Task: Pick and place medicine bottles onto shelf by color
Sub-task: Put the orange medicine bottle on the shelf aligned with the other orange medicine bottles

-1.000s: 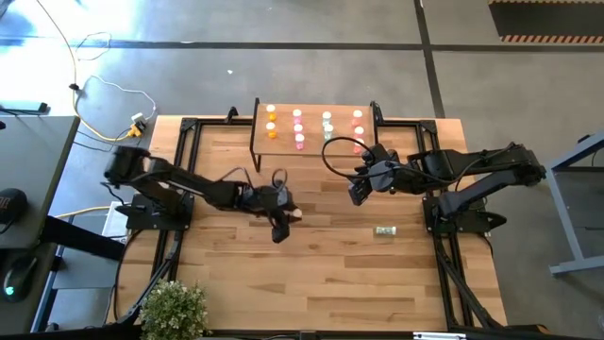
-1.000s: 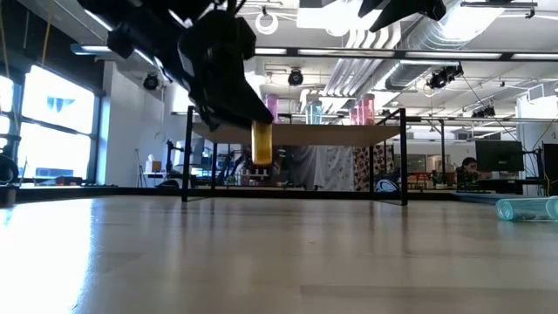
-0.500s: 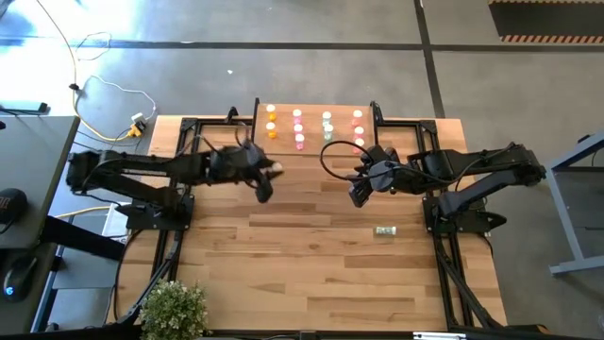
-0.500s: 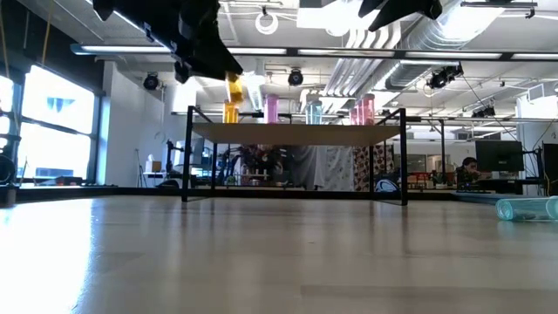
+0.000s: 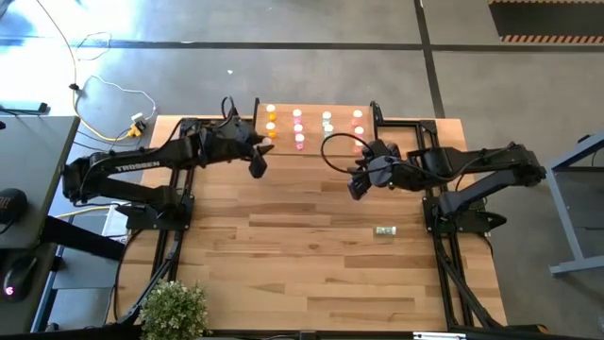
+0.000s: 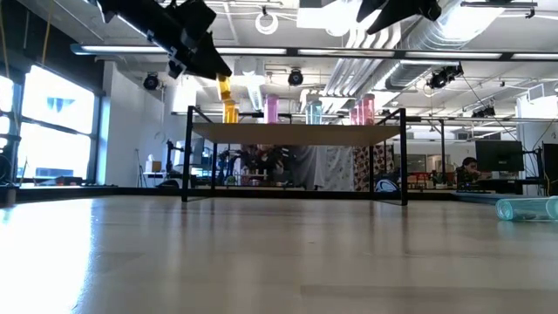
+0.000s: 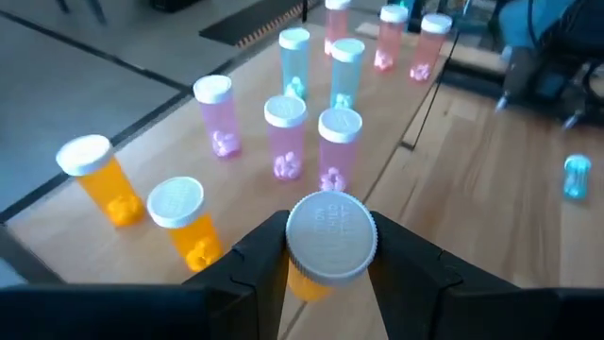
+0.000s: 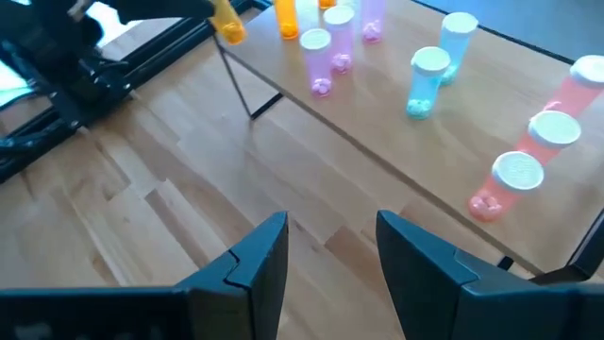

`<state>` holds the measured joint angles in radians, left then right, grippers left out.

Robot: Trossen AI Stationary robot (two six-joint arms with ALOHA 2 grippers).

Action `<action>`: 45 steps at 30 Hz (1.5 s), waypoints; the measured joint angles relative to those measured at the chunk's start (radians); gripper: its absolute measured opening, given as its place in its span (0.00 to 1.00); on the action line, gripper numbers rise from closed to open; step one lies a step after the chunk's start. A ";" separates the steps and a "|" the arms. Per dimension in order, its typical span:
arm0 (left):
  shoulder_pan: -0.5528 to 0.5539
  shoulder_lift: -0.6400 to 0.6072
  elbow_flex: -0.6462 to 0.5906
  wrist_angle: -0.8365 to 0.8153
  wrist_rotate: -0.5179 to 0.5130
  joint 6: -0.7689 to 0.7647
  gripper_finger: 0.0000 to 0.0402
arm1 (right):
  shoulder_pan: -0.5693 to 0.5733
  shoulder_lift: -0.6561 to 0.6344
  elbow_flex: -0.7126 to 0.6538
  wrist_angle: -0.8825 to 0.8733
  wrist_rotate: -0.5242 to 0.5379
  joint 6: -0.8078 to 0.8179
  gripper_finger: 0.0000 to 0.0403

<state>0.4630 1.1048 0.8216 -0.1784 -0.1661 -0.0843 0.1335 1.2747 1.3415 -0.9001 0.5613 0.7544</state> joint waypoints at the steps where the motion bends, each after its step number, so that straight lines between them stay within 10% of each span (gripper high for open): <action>1: 0.006 0.001 0.018 -0.033 0.002 0.012 0.31 | -0.006 0.000 0.000 0.000 0.000 0.001 0.38; 45: 0.130 0.157 0.090 -0.114 0.120 0.035 0.31 | -0.090 0.000 0.000 -0.001 -0.012 -0.041 0.38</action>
<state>0.5929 1.2616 0.9112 -0.2923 -0.0456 -0.0490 0.0437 1.2747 1.3415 -0.9012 0.5494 0.7132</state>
